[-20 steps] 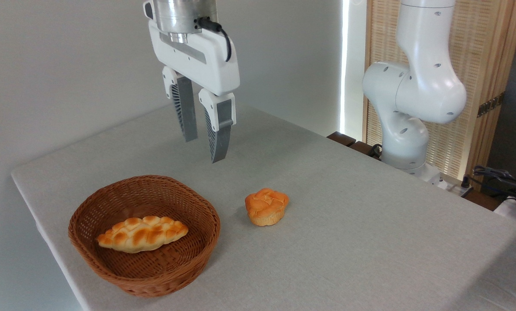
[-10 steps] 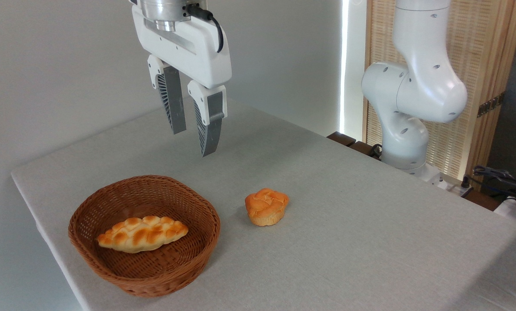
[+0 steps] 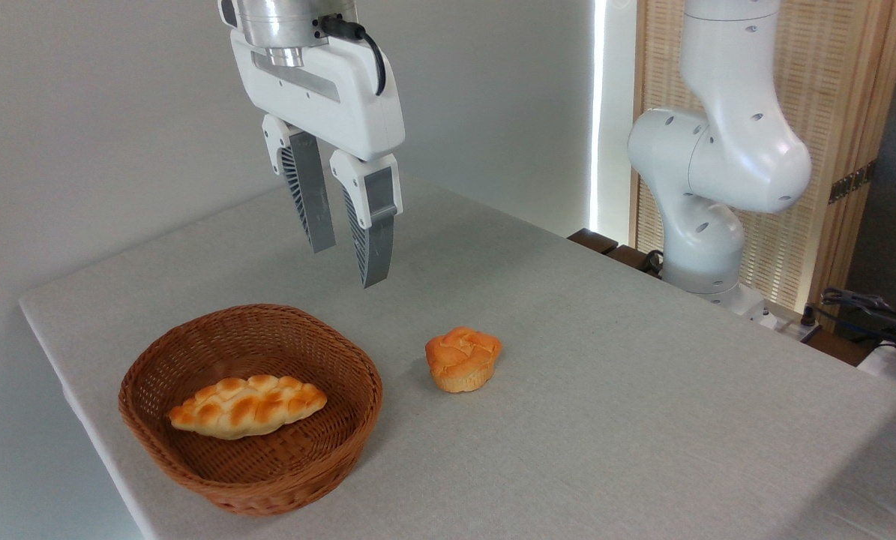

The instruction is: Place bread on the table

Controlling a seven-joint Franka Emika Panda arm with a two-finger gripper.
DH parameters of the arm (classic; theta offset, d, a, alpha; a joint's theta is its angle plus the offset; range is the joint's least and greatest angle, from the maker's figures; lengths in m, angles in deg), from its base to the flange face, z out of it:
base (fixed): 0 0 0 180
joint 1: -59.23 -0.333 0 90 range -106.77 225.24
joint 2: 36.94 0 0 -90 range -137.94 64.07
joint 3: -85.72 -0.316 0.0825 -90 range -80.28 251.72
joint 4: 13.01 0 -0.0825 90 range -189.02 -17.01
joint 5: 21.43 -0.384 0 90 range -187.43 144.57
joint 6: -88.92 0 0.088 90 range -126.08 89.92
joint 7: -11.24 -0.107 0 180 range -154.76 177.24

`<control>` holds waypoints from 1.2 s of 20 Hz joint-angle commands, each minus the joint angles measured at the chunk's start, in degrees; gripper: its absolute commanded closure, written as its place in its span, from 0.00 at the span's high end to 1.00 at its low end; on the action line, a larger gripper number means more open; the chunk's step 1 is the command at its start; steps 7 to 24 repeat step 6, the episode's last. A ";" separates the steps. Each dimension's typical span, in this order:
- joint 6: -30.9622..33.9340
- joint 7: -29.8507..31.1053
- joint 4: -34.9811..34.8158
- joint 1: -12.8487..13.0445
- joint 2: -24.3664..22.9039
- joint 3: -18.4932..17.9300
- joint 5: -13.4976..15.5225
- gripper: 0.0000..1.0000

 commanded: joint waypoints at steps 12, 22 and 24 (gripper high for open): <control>1.81 1.61 0.82 -0.03 0.41 0.53 -1.06 1.00; 1.81 1.61 0.82 -0.03 0.41 0.53 -1.06 1.00; 1.81 1.61 0.82 -0.03 0.41 0.53 -1.06 1.00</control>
